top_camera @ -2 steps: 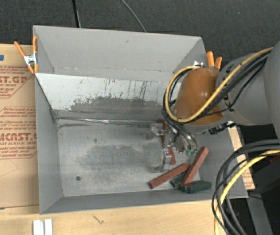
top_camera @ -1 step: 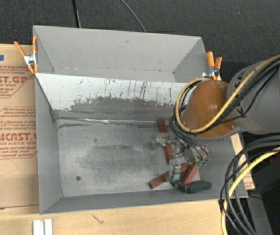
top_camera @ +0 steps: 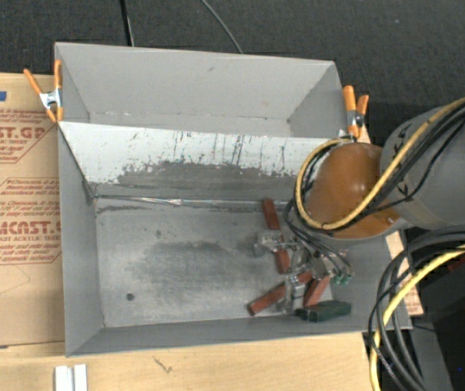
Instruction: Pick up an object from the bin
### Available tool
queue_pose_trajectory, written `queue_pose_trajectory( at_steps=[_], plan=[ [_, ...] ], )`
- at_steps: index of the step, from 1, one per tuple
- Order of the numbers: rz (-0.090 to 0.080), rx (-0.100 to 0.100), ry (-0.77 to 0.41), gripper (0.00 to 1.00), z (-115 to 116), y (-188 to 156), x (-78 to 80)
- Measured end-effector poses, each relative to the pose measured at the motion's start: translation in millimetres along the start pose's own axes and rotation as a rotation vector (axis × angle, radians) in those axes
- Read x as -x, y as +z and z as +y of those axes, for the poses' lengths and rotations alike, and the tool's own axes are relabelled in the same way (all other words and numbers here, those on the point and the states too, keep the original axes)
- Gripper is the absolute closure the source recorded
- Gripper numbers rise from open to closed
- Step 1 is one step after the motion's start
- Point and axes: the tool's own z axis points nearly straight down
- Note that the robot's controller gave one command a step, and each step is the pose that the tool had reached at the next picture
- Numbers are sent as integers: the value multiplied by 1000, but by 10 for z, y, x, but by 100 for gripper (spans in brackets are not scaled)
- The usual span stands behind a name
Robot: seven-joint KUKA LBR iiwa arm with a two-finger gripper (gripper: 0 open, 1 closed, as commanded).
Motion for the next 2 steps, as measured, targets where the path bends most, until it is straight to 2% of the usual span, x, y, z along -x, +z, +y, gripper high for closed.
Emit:
queue_pose_trajectory(
  at_steps=[1, 2],
  plan=[
    [-1, 1, -83, 0, 150, -163, 5],
    [0, 2, -465, 100, 215, 96, -104]
  ],
)
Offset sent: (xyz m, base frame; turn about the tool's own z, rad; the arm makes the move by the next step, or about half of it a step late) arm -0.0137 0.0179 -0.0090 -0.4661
